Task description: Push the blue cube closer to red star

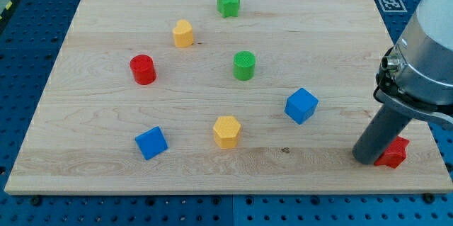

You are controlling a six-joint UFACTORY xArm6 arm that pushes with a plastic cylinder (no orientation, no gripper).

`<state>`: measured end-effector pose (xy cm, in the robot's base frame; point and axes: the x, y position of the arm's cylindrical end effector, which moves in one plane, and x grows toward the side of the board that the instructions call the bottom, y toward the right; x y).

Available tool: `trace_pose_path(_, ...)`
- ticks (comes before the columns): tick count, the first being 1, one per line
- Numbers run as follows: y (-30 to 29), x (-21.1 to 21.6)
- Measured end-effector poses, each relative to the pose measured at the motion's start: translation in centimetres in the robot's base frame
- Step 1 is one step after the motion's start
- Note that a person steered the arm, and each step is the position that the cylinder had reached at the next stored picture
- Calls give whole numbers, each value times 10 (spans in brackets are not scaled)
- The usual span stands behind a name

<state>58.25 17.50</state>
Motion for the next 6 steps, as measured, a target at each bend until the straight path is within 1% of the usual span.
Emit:
trace_pose_path(1, -65, 0)
trace_pose_path(2, -109, -4)
trace_pose_path(4, -114, -36)
trace_pose_path(6, -120, -85)
